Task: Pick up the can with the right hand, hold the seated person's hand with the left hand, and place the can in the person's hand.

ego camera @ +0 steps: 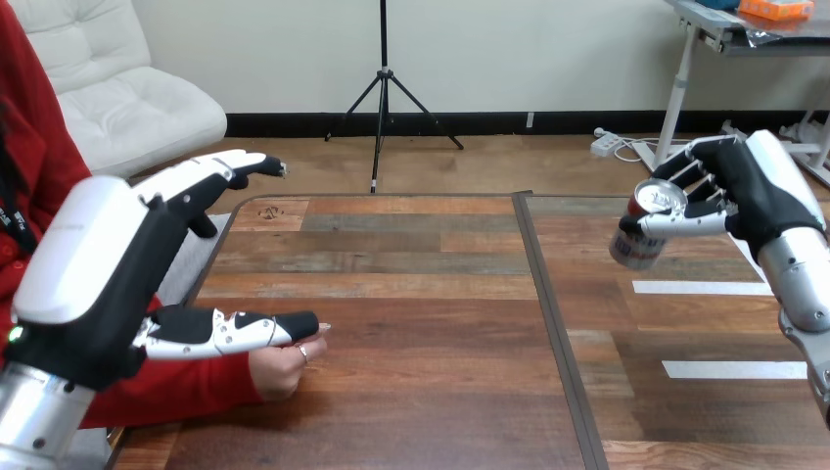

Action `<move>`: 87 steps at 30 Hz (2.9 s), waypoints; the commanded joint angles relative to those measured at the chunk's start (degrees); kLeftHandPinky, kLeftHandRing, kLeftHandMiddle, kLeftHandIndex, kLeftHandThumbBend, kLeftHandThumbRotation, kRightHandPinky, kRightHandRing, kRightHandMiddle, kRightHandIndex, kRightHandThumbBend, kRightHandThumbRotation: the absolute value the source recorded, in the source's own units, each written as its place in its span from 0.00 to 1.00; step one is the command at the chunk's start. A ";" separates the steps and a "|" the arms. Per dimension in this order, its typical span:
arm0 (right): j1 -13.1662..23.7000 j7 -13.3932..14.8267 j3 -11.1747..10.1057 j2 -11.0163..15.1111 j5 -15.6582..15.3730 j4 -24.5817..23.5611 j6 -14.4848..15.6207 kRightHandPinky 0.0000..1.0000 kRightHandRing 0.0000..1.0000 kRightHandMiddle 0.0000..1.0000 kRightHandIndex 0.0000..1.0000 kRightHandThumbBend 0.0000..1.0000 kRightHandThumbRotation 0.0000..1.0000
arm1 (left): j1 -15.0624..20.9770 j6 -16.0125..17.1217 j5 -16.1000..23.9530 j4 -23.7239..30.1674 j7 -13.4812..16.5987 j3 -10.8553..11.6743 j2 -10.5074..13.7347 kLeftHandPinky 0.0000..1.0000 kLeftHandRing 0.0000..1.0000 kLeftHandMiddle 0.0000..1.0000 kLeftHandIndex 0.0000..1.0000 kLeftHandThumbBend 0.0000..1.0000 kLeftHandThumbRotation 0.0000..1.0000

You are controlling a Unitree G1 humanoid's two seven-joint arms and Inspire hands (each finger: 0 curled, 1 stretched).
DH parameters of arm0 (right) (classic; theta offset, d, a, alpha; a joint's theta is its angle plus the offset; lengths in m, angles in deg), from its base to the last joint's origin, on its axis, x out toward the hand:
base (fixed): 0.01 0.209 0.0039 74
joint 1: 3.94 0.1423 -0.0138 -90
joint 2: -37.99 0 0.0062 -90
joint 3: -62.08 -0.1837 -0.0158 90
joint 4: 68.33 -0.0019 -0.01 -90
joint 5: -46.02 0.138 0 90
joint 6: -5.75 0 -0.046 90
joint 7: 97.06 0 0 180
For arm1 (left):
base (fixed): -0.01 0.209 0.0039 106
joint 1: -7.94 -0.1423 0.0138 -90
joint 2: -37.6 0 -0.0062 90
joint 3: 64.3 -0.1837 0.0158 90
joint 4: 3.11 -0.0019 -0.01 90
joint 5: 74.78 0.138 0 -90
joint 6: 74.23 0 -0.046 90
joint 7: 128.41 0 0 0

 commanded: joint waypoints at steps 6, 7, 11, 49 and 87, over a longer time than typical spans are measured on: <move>1.59 0.28 -1.44 1.41 0.82 -4.23 -2.58 0.38 0.41 0.46 0.47 0.75 0.00 | 4.16 -0.24 4.06 -4.06 3.04 -1.90 2.78 0.57 0.78 0.83 0.79 1.00 0.48; 1.54 0.22 -1.48 1.40 0.87 -4.36 -2.60 0.38 0.41 0.46 0.47 0.76 0.00 | 4.34 -0.28 4.43 -4.54 2.98 -2.26 3.04 0.57 0.78 0.83 0.79 1.00 0.48; 1.44 -0.07 -1.60 1.37 1.03 -4.67 -2.41 0.37 0.40 0.45 0.47 0.75 0.00 | 4.88 -0.95 6.08 -5.51 2.90 -3.36 3.80 0.60 0.80 0.84 0.81 1.00 0.49; 0.63 -1.91 -2.24 0.77 2.44 -7.34 -1.96 0.37 0.41 0.46 0.47 0.73 0.00 | 11.71 -3.72 16.14 -21.99 3.97 -16.13 11.10 0.78 0.83 0.86 0.84 1.00 0.62; 0.04 -2.39 -2.67 0.86 2.59 -8.66 -1.56 0.36 0.41 0.46 0.47 0.74 0.00 | 16.12 -13.27 23.33 -30.33 7.07 -23.89 13.67 0.79 0.83 0.85 0.83 1.00 0.49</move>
